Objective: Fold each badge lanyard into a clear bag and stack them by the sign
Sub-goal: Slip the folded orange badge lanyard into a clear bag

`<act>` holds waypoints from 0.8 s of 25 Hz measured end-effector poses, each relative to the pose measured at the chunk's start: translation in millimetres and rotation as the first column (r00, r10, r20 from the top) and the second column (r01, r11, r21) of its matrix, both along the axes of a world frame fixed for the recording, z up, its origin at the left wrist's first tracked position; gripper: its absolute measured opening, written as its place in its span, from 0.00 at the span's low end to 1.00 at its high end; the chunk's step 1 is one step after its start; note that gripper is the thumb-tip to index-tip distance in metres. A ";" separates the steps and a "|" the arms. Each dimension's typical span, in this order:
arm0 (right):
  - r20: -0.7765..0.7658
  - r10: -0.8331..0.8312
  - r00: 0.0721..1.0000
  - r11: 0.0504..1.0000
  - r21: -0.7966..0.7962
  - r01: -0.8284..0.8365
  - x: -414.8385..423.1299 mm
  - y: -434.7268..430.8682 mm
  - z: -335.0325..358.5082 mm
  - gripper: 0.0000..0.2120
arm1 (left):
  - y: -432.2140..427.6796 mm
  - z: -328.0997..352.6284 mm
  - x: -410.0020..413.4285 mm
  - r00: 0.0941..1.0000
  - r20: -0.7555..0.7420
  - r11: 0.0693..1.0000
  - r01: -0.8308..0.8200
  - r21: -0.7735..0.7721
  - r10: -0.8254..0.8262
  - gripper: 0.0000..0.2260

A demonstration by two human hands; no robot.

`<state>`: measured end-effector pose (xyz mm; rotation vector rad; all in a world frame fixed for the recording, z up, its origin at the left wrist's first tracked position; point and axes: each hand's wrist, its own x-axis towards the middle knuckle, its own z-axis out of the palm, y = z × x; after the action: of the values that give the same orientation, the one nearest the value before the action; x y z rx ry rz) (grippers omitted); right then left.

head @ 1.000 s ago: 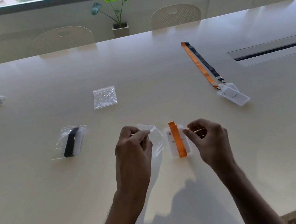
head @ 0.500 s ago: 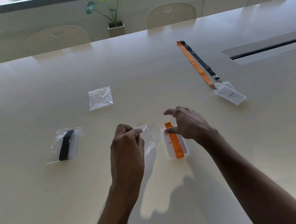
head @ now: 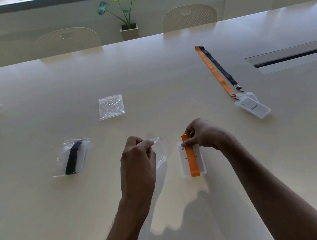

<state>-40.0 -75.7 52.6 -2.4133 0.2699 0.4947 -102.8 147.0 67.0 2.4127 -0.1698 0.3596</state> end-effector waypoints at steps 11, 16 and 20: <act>0.311 -0.630 0.712 0.669 0.683 0.294 -72.2 4.5 46.7 0.09 | -23.7 -12.1 21.9 0.998 -0.040 0.997 -0.059 -0.044 0.057 0.09; 0.475 -0.690 0.546 0.704 0.614 0.357 -89.8 31.9 33.4 0.09 | -38.1 -11.7 24.5 0.998 -0.020 0.996 -0.056 -0.072 0.054 0.08; 0.599 -0.660 0.453 0.750 0.561 0.350 -95.5 47.2 25.5 0.09 | -42.7 -9.4 24.7 0.999 -0.001 0.995 -0.048 -0.091 0.048 0.07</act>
<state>-135.5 -28.5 78.1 -1.7990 0.4566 -0.7485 -78.1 104.3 57.6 2.3295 -0.0936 0.3820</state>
